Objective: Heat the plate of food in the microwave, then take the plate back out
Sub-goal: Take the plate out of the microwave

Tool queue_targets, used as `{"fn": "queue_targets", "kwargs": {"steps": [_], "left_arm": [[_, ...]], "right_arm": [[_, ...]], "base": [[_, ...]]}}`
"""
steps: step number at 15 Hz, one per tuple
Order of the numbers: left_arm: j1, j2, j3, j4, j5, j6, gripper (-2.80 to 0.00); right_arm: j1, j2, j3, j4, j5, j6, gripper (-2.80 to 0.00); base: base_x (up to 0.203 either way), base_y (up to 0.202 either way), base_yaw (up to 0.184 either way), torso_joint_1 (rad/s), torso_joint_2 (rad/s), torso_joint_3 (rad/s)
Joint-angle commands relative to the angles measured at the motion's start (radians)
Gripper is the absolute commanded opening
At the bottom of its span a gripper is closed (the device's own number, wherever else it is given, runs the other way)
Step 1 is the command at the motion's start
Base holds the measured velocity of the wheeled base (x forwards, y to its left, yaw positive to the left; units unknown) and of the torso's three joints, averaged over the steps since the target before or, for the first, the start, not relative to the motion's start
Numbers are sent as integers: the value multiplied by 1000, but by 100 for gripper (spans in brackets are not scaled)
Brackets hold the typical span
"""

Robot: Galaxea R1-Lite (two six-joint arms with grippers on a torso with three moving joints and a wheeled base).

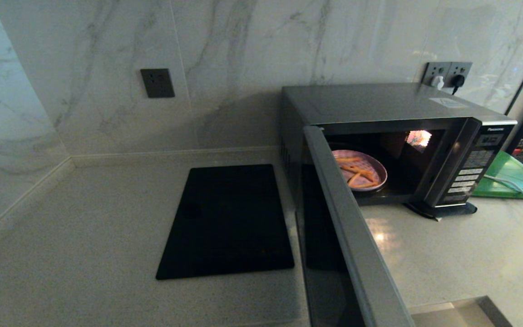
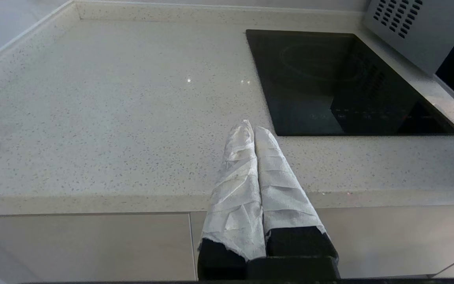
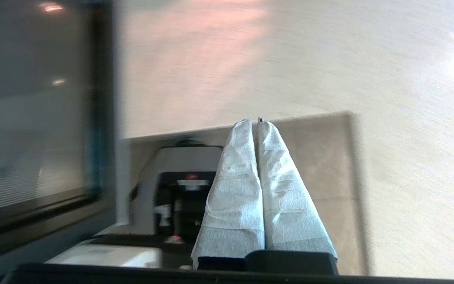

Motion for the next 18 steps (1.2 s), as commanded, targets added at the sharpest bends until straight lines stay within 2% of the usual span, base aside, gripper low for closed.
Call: {"fn": "queue_targets", "kwargs": {"steps": [1,2,4,6,7,8,9,10,13,15,16,18], "left_arm": [[1,1,0,0,1,-1,-280],[1,2,0,0,1,-1,-280],[1,2,0,0,1,-1,-280],[1,2,0,0,1,-1,-280],[1,2,0,0,1,-1,-280],[1,2,0,0,1,-1,-280],[1,2,0,0,1,-1,-280],[1,2,0,0,1,-1,-280],[1,2,0,0,1,-1,-280],[1,2,0,0,1,-1,-280],[1,2,0,0,1,-1,-280],[1,2,0,0,1,-1,-280]], "right_arm": [[-210,-15,60,-24,87,-77,-280],[-246,29,94,-74,110,-95,-280],[-269,123,142,-186,126,-105,-280],[-262,202,149,-226,153,-55,-280],[-253,223,139,-279,193,24,0],[-241,233,134,-354,246,77,0],[-237,224,136,-398,293,87,0],[-235,211,143,-432,307,84,0],[-218,173,165,-445,285,-36,0],[-211,169,145,-443,242,-66,0],[-201,180,134,-443,240,-45,0],[-158,227,112,-448,244,108,0]], "base": [[0,0,0,0,0,0],[0,0,0,0,0,0],[0,0,0,0,0,0],[0,0,0,0,0,0],[0,0,0,0,0,0],[0,0,0,0,0,0],[0,0,0,0,0,0],[0,0,0,0,0,0],[0,0,0,0,0,0],[0,0,0,0,0,0],[0,0,0,0,0,0],[0,0,0,0,0,0]]}}
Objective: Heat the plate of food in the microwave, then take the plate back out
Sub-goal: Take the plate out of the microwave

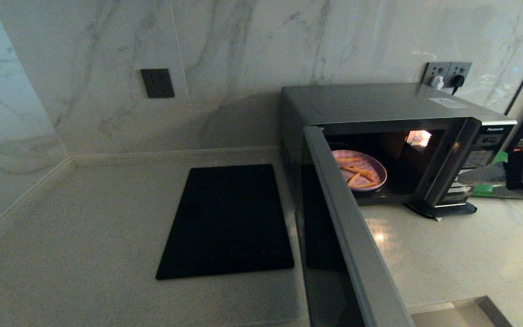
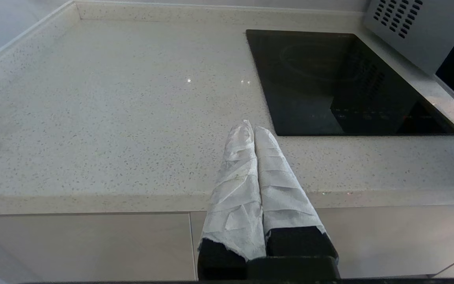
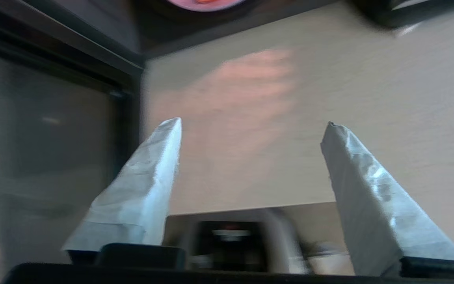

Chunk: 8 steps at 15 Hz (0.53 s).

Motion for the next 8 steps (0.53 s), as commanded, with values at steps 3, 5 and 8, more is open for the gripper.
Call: {"fn": "queue_targets", "kwargs": {"steps": [3,5,8], "left_arm": [[0,2,0,0,0,-1,-280],[0,2,0,0,0,-1,-280],[0,2,0,0,0,-1,-280]], "right_arm": [[110,198,-196,-32,-16,457,0],[122,321,-338,-46,-65,654,0],[128,478,-443,-52,-250,820,0]], "base": [[0,0,0,0,0,0],[0,0,0,0,0,0],[0,0,0,0,0,0]]}}
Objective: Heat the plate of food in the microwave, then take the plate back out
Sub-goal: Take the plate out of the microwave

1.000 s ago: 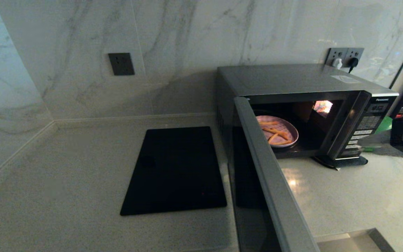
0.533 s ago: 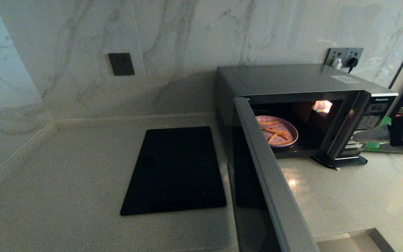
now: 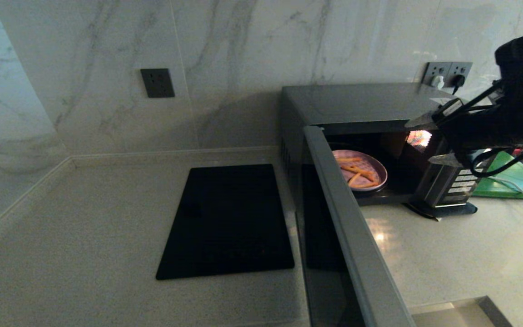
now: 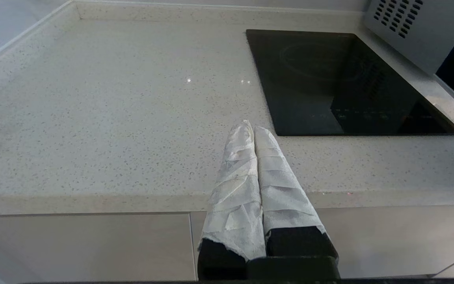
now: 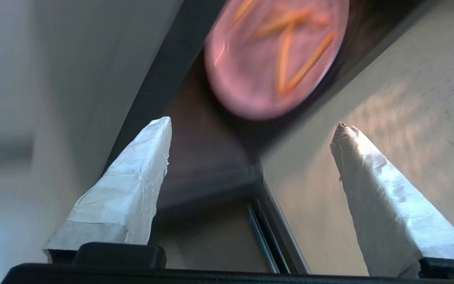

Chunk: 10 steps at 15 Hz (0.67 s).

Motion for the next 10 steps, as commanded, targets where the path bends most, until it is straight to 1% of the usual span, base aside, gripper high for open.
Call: {"fn": "queue_targets", "kwargs": {"steps": [1,2,3,5,7,9,10], "left_arm": [[0,2,0,-1,1,-1,-280],[0,2,0,-1,1,-1,-280],[0,2,0,-1,1,-1,-280],[0,2,0,-1,1,-1,-280],[0,2,0,-1,1,-1,-280],[0,2,0,-1,1,-1,-280],[0,2,0,-1,1,-1,-280]], "right_arm": [[5,165,-53,1,-180,108,0],[5,174,-30,2,-202,123,0],[4,183,-5,-1,-197,122,0],[-12,190,-5,1,-184,76,0],[-15,215,-8,-1,-179,68,0],[-15,217,-13,-1,-165,70,0],[-17,217,-16,0,-129,71,0]], "base": [[0,0,0,0,0,0],[0,0,0,0,0,0],[0,0,0,0,0,0],[0,0,0,0,0,0],[0,0,0,0,0,0],[0,0,0,0,0,0],[0,0,0,0,0,0]]}}
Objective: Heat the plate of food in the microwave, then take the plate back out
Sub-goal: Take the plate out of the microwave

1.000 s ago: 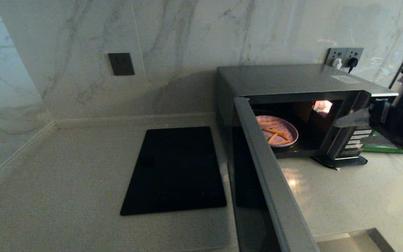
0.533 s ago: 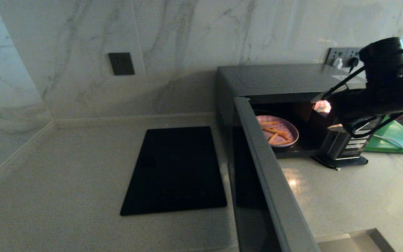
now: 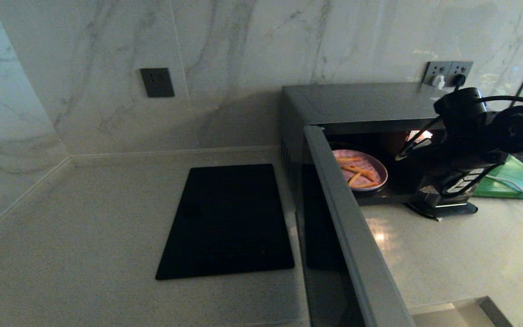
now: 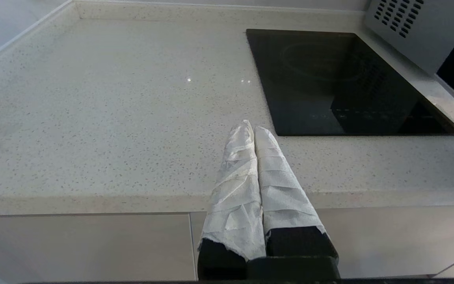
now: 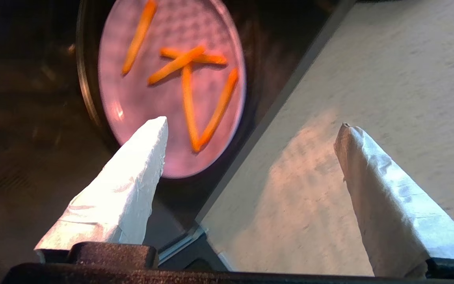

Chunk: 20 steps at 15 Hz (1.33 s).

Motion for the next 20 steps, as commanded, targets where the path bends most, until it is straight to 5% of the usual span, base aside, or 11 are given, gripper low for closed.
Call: {"fn": "queue_targets", "kwargs": {"steps": [1,5,20], "left_arm": [[1,2,0,-1,1,-1,-280],[1,2,0,-1,1,-1,-280],[1,2,0,-1,1,-1,-280]], "right_arm": [[-11,8,-5,4,81,9,0],[-87,15,-15,4,310,57,0],[-94,203,-48,4,326,81,0]], "base": [[0,0,0,0,0,0],[0,0,0,0,0,0],[0,0,0,0,0,0]]}}
